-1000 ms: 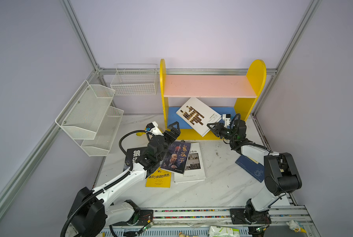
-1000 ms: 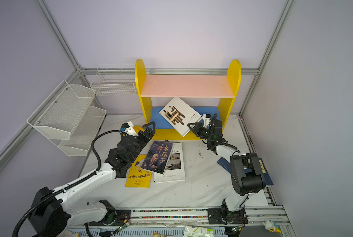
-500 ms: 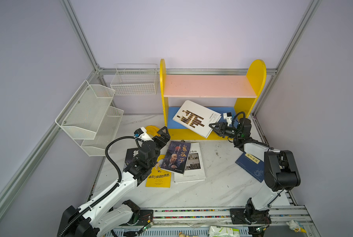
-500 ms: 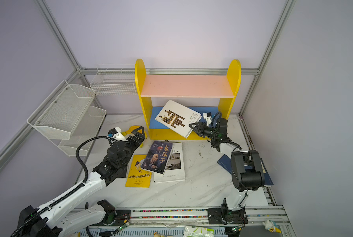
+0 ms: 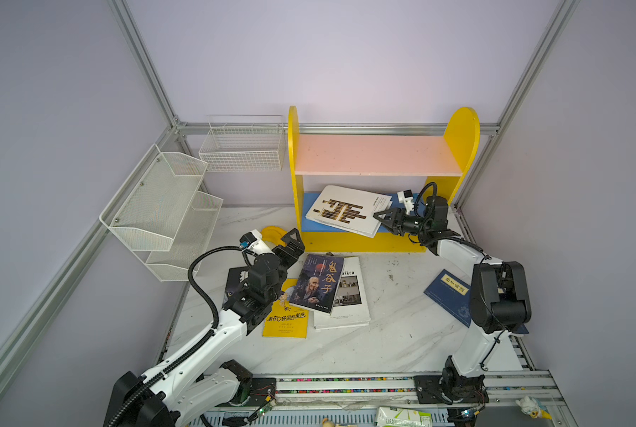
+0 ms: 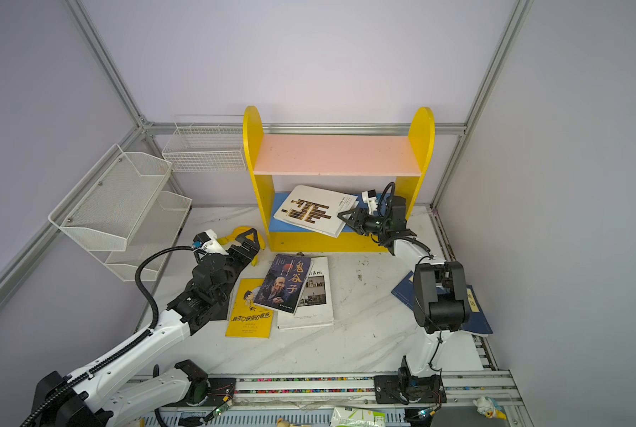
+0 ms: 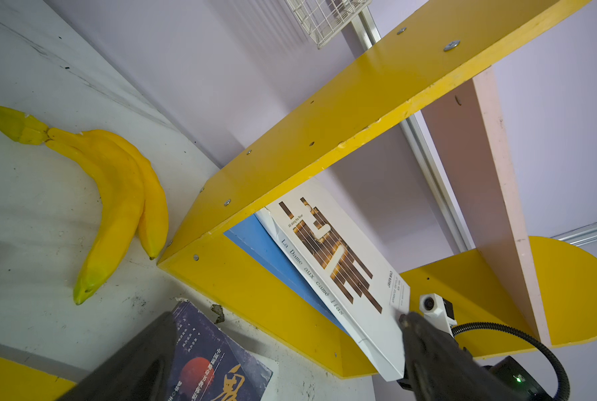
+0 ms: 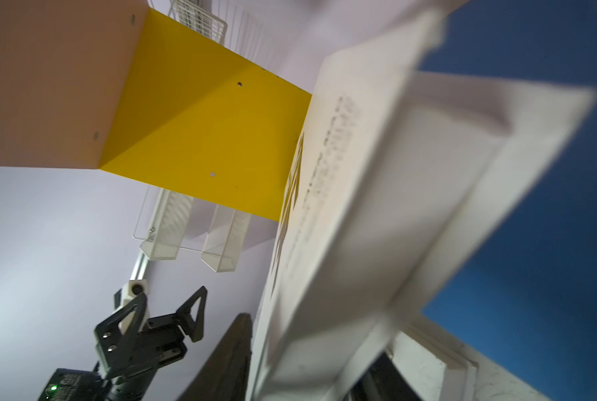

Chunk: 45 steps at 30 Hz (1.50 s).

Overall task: Stacking books/files
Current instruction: Place the book on the bookshelf.

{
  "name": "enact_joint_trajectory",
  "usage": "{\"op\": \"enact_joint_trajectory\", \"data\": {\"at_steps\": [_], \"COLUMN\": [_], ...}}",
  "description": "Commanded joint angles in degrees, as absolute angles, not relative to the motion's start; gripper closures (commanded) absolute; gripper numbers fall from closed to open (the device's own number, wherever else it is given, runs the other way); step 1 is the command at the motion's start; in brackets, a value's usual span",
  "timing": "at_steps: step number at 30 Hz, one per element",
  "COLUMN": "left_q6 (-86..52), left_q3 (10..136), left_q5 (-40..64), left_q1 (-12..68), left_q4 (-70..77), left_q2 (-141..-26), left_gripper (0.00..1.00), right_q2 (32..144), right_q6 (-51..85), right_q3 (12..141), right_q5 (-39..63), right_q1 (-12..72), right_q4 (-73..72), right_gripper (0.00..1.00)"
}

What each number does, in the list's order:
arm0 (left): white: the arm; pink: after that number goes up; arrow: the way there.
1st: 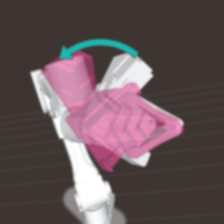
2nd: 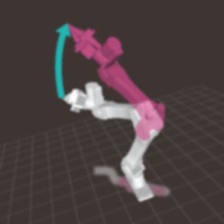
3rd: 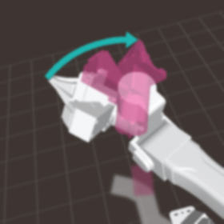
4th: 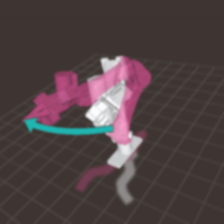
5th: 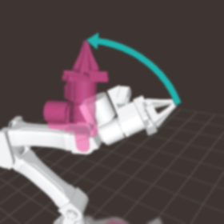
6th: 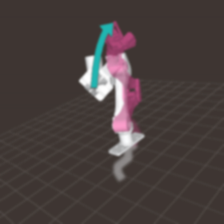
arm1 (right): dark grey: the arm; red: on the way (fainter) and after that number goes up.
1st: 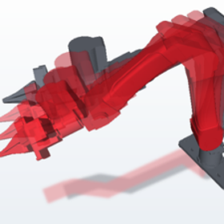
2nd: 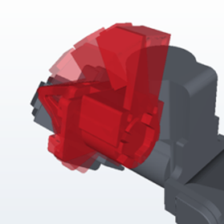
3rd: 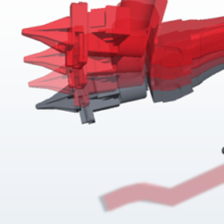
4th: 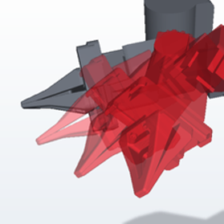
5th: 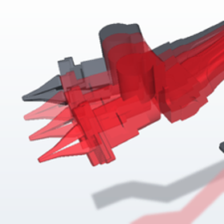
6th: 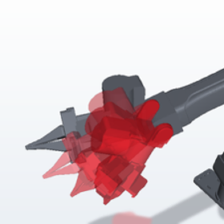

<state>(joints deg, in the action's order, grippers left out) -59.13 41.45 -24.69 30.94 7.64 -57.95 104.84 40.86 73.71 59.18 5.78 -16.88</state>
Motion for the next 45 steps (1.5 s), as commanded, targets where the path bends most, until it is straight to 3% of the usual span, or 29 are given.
{"op": "enact_joint_trajectory", "data": {"at_steps": [1, 9, 13, 17, 24, 40, 45], "left_q6": [-57.83, -57.83, -57.91, -58.18, -60.09, -52.83, -47.94], "left_q3": [38.68, 38.23, 37.97, 37.73, 36.31, 41.17, 42.97], "left_q5": [-25.05, -24.53, -24.37, -24.00, -23.25, -19.59, -16.31], "left_q1": [30.16, 29.36, 29.02, 28.58, 27.62, 26.68, 25.76], "left_q4": [8.69, 8.37, 8.55, 8.86, 9.39, 7.58, 9.45], "left_q2": [-56.10, -55.63, -55.72, -55.98, -55.73, -58.32, -60.47], "left_gripper": [0.00, 0.00, 0.00, 0.00, 0.00, 0.00, 0.00], "right_q2": [106.13, 106.70, 106.86, 107.72, 110.53, 111.75, 113.96], "right_q6": [38.51, 38.69, 41.36, 42.83, 41.53, 39.35, 46.00], "right_q3": [76.22, 79.16, 78.25, 78.11, 81.04, 82.64, 82.61], "right_q5": [55.82, 43.91, 43.43, 43.76, 50.61, 62.03, 66.69], "right_q1": [6.15, 6.63, 6.84, 7.03, 6.95, 0.37, 0.87], "right_q4": [-12.50, -8.44, -11.74, -13.84, -14.93, -15.41, -23.16], "right_gripper": [0.48, 0.43, 0.43, 0.50, 0.63, 0.65, 0.66]}}
